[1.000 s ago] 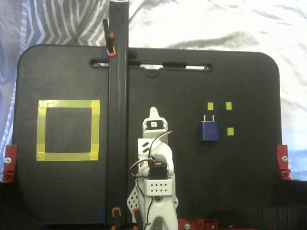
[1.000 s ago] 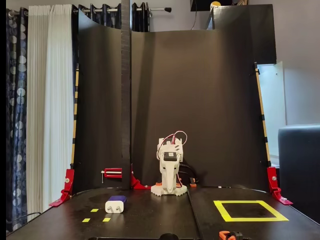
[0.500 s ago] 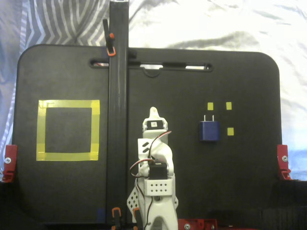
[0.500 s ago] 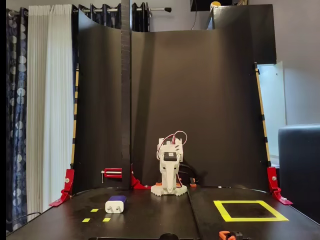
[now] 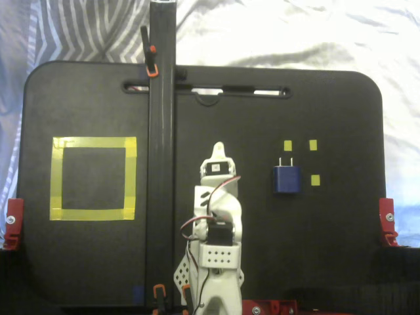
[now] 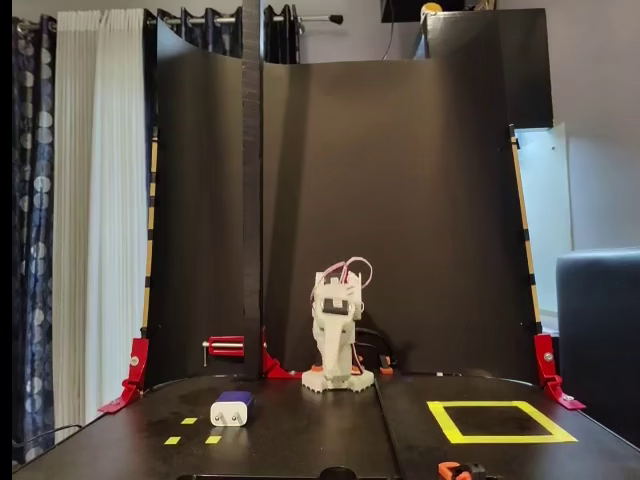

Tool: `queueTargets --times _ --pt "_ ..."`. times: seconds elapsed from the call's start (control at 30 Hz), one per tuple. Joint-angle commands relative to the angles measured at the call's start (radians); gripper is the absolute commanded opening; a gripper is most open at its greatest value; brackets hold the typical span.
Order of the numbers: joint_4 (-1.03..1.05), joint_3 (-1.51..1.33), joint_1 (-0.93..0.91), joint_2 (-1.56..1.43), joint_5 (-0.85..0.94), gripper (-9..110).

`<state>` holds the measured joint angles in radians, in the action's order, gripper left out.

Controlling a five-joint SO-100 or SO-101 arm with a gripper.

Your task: Grasp a block and put it in the designated area.

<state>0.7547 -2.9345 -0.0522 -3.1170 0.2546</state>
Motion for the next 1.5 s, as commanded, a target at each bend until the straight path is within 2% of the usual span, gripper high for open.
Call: queueTargets --times 0.0,0.17,0.6,1.07,1.27,1.47 --pt "-0.006 0.137 -0.009 0.104 0.066 0" --pt "0.084 0.314 -0.028 0.247 0.192 0" --pt "0.426 0.749 -0.069 0.603 0.67 0" --pt "0.546 0.801 -0.183 0.841 1.391 0" --pt "0.712 0.893 -0.273 0.945 1.674 0" --pt "0.758 0.973 -0.377 1.025 1.839 0"
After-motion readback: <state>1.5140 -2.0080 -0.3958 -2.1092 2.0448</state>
